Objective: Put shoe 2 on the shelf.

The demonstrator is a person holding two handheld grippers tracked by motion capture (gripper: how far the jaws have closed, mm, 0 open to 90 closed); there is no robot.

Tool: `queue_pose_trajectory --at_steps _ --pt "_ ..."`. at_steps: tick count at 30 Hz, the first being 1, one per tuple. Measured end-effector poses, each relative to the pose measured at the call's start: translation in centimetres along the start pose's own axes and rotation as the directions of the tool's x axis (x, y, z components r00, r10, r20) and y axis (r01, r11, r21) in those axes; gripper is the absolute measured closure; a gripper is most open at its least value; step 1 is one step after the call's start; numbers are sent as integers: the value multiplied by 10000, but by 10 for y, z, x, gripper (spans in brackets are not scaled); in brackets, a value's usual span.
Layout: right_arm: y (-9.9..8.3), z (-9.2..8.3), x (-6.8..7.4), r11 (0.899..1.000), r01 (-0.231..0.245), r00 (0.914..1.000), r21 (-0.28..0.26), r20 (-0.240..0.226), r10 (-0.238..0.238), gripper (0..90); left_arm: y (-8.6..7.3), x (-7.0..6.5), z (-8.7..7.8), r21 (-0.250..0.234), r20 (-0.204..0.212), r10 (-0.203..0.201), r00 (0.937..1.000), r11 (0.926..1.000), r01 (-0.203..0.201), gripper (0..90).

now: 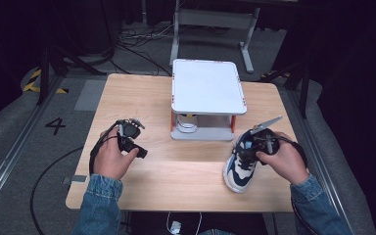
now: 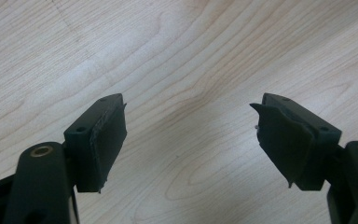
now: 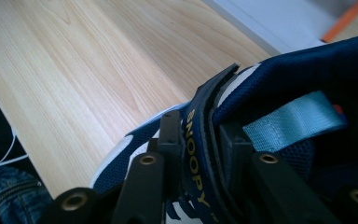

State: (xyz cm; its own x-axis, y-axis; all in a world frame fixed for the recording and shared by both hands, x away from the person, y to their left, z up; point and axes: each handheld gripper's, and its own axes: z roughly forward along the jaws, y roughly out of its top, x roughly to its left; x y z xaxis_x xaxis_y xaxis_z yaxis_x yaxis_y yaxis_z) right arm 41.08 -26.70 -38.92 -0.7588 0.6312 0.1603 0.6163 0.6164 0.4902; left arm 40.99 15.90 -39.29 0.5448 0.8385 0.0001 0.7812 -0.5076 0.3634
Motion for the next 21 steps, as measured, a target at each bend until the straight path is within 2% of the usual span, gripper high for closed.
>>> queue_pose_trajectory --at_steps 2,3,6,11,14,16,17,19,21 --pt "1 7 0 9996 269 9987 5 433 -269 616 0 0 0 -10 -9 7 10000 10000 -7 246" --pt "2 7 0 9993 369 9986 -43 383 -367 596 0 0 0 5 10 -32 10000 10000 32 246" --pt "3 2 0 9966 664 9960 -495 626 -633 475 -1 0 0 -5 -9 11 10000 10000 -11 246" --pt "10 -24 -11 9915 698 9950 -1102 794 -612 472 -7 2 -1 78 -63 -134 9999 9999 135 246" --pt "16 -41 -23 9916 698 9888 -1088 1390 -543 492 -10 3 0 180 -98 -242 9997 9995 244 246" --pt "18 -48 -32 9906 755 9850 -1140 1632 -563 496 -9 4 1 175 -95 -193 9998 9997 195 246" --pt "18 -49 -39 9882 894 9844 -1245 1622 -686 498 -9 3 1 163 -89 -197 9998 9997 198 246" --pt "16 -50 -51 9892 692 9864 -1292 1568 -485 527 -9 3 2 202 -85 -140 9999 9997 142 246" --pt "13 -49 -62 9917 573 9791 -1147 2008 -334 512 -10 3 4 281 -111 -134 9998 9995 137 246"
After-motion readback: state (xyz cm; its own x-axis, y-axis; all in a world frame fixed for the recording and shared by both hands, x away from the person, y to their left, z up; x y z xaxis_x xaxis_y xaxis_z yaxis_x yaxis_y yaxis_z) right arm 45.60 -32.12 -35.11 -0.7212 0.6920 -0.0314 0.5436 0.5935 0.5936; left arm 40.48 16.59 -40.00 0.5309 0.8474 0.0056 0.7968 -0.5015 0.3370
